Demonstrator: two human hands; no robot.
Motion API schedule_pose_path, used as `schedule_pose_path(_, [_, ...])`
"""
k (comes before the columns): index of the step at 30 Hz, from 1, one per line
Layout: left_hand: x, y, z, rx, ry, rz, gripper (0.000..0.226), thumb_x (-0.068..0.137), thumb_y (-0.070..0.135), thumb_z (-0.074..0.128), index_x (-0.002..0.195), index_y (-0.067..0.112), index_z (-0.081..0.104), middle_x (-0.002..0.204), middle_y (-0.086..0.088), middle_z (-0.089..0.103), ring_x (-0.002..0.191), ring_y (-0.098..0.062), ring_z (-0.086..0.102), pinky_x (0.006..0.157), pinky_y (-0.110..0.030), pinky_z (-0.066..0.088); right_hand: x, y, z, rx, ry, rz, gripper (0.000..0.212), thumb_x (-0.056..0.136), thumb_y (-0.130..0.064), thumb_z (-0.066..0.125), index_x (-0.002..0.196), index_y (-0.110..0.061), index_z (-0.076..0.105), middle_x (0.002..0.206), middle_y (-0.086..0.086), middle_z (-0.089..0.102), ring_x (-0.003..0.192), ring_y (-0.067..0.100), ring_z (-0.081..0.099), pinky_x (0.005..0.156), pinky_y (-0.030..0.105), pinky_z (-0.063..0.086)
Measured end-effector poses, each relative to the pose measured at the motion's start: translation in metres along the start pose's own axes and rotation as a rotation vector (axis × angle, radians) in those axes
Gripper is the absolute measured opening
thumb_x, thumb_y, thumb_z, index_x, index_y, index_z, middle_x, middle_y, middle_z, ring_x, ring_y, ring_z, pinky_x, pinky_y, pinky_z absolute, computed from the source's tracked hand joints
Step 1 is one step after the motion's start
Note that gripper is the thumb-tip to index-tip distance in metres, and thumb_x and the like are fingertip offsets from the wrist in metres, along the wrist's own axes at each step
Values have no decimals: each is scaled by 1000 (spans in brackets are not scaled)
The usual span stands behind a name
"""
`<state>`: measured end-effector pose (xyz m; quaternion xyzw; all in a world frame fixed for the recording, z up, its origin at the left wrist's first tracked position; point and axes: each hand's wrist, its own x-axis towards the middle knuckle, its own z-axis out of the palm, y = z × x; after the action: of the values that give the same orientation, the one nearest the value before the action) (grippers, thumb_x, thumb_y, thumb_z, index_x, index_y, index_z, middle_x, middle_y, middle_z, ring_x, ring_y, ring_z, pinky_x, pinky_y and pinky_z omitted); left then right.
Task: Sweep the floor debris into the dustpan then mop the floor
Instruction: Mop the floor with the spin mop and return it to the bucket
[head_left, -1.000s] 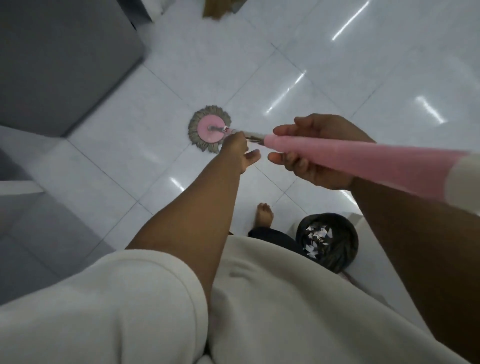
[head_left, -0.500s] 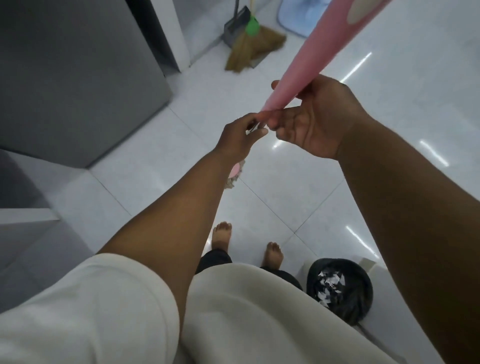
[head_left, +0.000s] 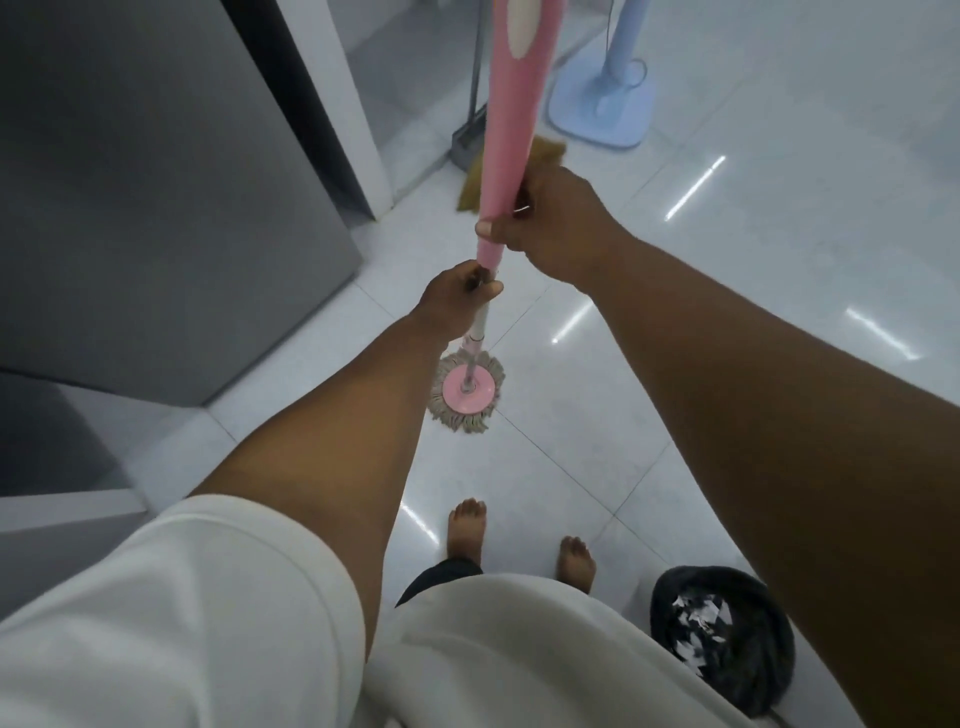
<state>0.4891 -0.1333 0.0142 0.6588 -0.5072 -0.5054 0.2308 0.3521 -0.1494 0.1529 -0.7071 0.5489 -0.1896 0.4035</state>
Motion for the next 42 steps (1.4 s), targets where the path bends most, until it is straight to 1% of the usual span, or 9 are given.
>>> schedule_pose_path(6, [-12, 15, -31, -5, 43, 58, 28, 96, 33, 57, 113, 12, 64, 90, 0, 59, 67, -9, 46, 69, -26, 39, 11, -33, -3, -6, 47, -79, 42, 84, -28, 72, 122, -14, 61, 107, 0, 67, 98, 17, 64, 90, 26, 52])
schedule_pose_path(10, [-25, 39, -51, -56, 64, 108, 30, 95, 34, 59, 110, 8, 64, 96, -1, 58, 85, -14, 51, 78, -27, 41, 12, -65, -23, -29, 77, -128, 40, 84, -31, 72, 118, -13, 62, 107, 2, 69, 97, 20, 66, 90, 37, 54])
schedule_pose_path(14, [-42, 75, -72, -91, 73, 226, 9, 93, 35, 62, 85, 33, 65, 88, 6, 60, 85, -10, 54, 83, -25, 42, 7, -102, -52, -59, 157, -186, 39, 83, -32, 73, 115, -12, 62, 104, 0, 68, 95, 17, 65, 88, 34, 55])
schedule_pose_path(19, [-81, 129, -89, -182, -44, 477, 37, 99, 10, 52, 83, 39, 68, 97, 6, 58, 69, -3, 57, 68, 3, 41, -3, -141, -90, 14, 196, -223, 41, 83, -27, 74, 116, -6, 62, 105, 8, 68, 96, 22, 67, 81, 38, 59])
schedule_pose_path(25, [-87, 150, -89, -222, -41, 416, 18, 99, 6, 56, 113, -2, 63, 92, -3, 71, 76, 8, 67, 71, -2, 47, -18, -152, -106, 36, 275, -219, 34, 84, -26, 73, 109, -4, 64, 101, 12, 69, 92, 24, 69, 76, 38, 60])
schedule_pose_path(30, [-84, 164, -79, -132, -112, 380, 29, 100, 14, 55, 119, -7, 58, 116, -25, 63, 110, -35, 59, 99, -37, 45, -35, -147, -115, 67, 340, -197, 28, 84, -24, 73, 105, -9, 65, 97, 9, 69, 88, 20, 70, 75, 35, 61])
schedule_pose_path(32, [-82, 168, -71, -104, -141, 374, 30, 99, 20, 55, 121, 0, 61, 126, -23, 61, 121, -35, 57, 96, -42, 47, -44, -143, -122, 95, 366, -179, 27, 83, -23, 73, 105, -8, 66, 96, 9, 69, 88, 21, 70, 76, 37, 61])
schedule_pose_path(37, [-87, 181, -44, -70, -165, 414, 24, 95, 27, 63, 111, 10, 66, 100, -8, 68, 90, -15, 61, 90, -38, 50, -75, -130, -139, 115, 459, -123, 33, 83, -23, 74, 107, -3, 65, 101, 16, 68, 90, 26, 70, 75, 38, 60])
schedule_pose_path(42, [-111, 196, -8, -85, -301, 487, 35, 90, 32, 64, 109, 3, 63, 95, -10, 63, 91, -18, 58, 97, -49, 48, -128, -111, -156, 207, 568, -88, 31, 83, -20, 74, 108, -4, 65, 100, 14, 68, 89, 24, 71, 74, 37, 61])
